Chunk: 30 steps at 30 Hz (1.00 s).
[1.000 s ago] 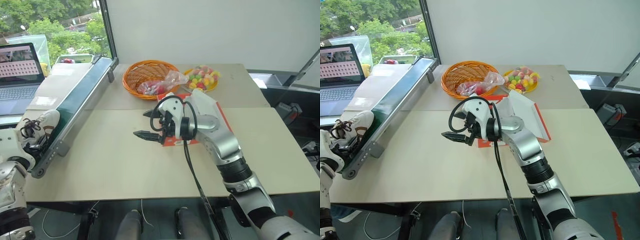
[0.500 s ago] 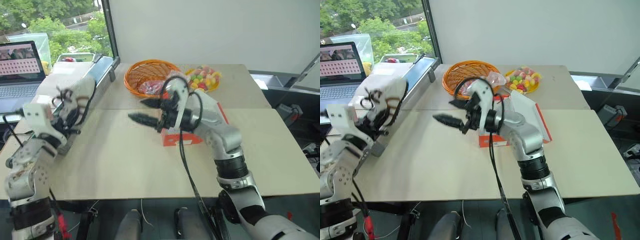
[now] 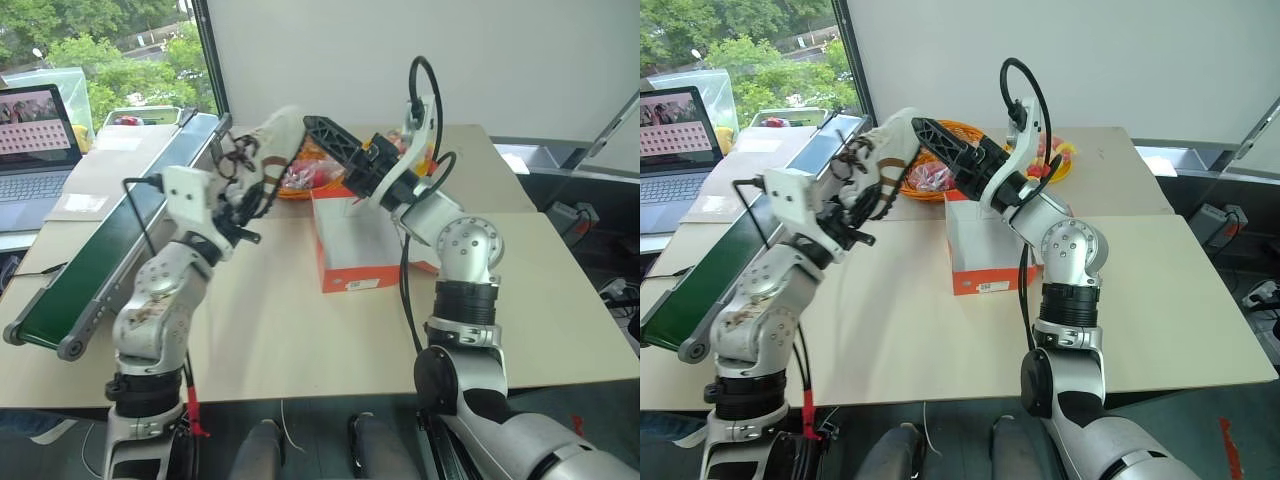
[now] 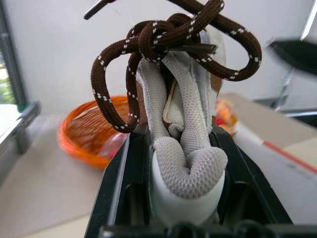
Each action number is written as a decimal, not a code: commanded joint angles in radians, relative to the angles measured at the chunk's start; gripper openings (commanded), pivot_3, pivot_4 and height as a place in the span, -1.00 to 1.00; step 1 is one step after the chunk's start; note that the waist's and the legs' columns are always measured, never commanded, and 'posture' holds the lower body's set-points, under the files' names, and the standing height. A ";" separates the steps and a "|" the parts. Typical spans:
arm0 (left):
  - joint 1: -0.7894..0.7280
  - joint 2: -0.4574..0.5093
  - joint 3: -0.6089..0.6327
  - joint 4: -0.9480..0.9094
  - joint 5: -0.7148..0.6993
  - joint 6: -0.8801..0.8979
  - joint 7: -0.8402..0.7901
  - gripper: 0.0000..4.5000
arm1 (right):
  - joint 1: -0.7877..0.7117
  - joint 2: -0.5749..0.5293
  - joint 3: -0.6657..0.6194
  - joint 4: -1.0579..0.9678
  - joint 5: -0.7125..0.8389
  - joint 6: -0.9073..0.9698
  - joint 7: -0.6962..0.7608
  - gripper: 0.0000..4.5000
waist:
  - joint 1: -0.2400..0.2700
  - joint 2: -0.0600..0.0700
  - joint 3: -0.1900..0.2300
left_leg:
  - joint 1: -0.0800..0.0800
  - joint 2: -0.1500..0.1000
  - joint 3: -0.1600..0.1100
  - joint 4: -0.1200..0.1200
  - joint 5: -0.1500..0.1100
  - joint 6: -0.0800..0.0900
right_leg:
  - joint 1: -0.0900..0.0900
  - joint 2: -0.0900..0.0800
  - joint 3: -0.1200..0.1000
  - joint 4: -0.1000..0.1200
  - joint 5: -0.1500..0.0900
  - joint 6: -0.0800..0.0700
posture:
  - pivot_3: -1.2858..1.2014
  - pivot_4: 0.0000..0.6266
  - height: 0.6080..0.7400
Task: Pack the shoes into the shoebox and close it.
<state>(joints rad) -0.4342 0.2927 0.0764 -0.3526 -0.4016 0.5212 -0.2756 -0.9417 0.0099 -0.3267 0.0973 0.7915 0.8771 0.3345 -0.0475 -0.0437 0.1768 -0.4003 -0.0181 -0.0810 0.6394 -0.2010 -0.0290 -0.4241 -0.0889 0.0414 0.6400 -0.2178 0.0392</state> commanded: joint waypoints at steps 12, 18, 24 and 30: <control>-0.058 -0.062 -0.044 -0.072 0.003 -0.002 0.000 -0.42 | -0.007 -0.031 0.017 -0.015 0.031 -0.023 -0.018 1.00 | 0.002 0.001 0.001 | 0.000 0.000 0.000 0.000 0.000 0.000 | 0.000 0.000 0.000 -0.001 0.000 0.000 | 0.03 -0.52 1.00; -0.108 0.035 0.060 -0.023 0.005 -0.013 -0.020 -0.42 | 0.019 -0.086 0.032 0.013 0.011 -0.032 0.007 1.00 | 0.000 0.002 0.001 | 0.000 0.000 0.000 0.000 0.000 0.000 | 0.000 0.000 0.000 -0.001 0.000 0.000 | 0.03 -0.52 1.00; -0.106 0.011 0.031 -0.052 -0.003 0.000 -0.012 -0.42 | -0.007 -0.085 0.040 0.049 0.015 -0.062 0.019 1.00 | 0.003 0.002 0.001 | -0.001 0.000 0.000 0.000 0.000 0.000 | 0.000 0.000 0.000 -0.001 0.000 0.000 | 0.03 -0.52 1.00; -0.079 -0.052 -0.020 -0.087 -0.002 0.014 0.012 -0.42 | -0.028 -0.080 0.036 0.060 0.029 -0.071 0.024 1.00 | 0.005 0.002 0.001 | -0.001 0.000 0.000 0.000 0.000 0.000 | 0.000 0.000 0.000 -0.002 0.000 0.001 | 0.03 -0.52 1.00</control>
<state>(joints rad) -0.5038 0.2482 0.0593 -0.3807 -0.3946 0.5444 -0.2738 -0.9397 -0.0675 -0.2820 0.1752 0.8011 0.8347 0.3469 -0.0423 -0.0414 0.1782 -0.4012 -0.0182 -0.0810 0.6395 -0.2009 -0.0289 -0.4239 -0.0888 0.0415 0.6387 -0.2181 0.0397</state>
